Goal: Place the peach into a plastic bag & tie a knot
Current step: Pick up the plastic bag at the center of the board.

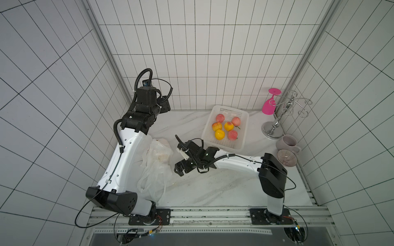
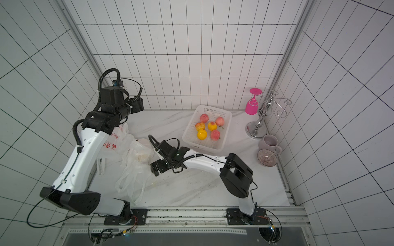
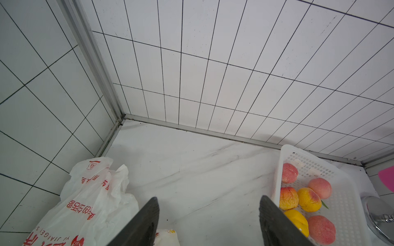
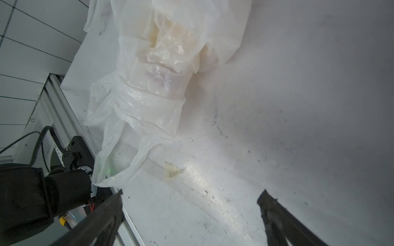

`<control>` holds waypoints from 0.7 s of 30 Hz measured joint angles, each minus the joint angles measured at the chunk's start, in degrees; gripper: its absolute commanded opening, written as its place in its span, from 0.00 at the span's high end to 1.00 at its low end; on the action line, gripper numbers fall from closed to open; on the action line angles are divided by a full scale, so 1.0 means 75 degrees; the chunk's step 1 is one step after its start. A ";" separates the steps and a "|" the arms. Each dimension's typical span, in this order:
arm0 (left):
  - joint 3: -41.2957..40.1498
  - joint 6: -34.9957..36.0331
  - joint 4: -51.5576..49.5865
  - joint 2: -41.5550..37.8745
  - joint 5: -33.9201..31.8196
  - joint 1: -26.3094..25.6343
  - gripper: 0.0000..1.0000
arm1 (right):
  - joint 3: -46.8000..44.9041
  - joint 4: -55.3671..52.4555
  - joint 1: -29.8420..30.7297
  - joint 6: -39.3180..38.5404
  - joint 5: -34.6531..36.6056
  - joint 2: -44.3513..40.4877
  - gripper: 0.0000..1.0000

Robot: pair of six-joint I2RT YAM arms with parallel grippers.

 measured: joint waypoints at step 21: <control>-0.0428 -0.0038 0.0114 -0.0498 0.0755 -0.0175 0.49 | 0.2291 0.0318 0.0283 0.0565 0.0309 0.2349 0.98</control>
